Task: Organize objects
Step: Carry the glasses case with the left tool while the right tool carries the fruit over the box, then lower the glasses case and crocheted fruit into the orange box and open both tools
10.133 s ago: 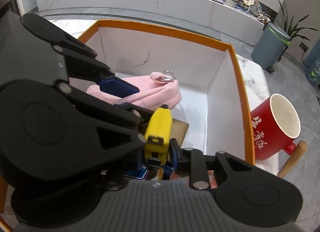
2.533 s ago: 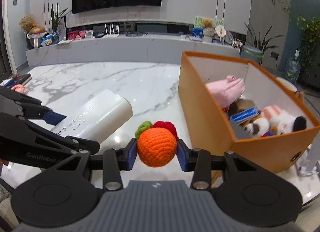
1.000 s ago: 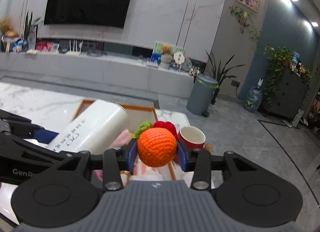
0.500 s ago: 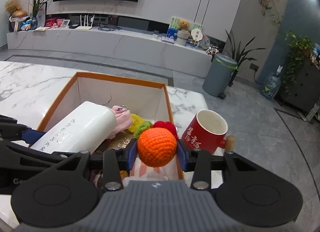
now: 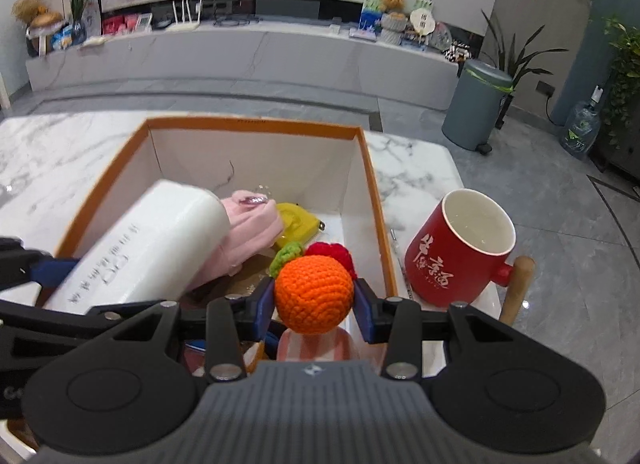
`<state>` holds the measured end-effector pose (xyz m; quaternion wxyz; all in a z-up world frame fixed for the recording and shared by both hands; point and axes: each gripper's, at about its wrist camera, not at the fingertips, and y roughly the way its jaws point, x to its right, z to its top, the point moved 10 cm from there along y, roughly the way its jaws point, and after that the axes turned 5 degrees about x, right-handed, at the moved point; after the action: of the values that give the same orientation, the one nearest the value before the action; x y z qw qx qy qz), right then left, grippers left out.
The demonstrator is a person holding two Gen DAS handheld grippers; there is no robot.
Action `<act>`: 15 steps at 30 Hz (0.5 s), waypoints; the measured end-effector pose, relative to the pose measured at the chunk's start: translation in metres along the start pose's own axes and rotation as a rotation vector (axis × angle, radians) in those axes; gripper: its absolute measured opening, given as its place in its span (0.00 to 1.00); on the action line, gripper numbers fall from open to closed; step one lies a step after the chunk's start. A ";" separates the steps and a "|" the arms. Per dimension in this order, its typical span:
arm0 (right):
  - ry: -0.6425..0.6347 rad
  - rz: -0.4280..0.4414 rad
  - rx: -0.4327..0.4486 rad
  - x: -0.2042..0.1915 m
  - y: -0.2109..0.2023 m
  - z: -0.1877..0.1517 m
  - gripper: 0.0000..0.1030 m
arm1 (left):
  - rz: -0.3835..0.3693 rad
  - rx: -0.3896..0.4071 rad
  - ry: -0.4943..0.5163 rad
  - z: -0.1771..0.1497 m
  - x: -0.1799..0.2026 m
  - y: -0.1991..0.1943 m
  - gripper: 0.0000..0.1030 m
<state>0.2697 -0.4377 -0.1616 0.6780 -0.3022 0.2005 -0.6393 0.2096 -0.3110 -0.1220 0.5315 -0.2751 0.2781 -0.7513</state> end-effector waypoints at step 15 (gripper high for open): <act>-0.038 0.055 -0.092 -0.026 0.055 0.019 0.42 | 0.046 -0.080 0.108 0.009 0.003 0.025 0.66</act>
<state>0.3210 -0.4093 -0.1869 0.6843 -0.3396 0.2249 -0.6048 0.2315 -0.3221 -0.1328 0.5214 -0.2488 0.3426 -0.7408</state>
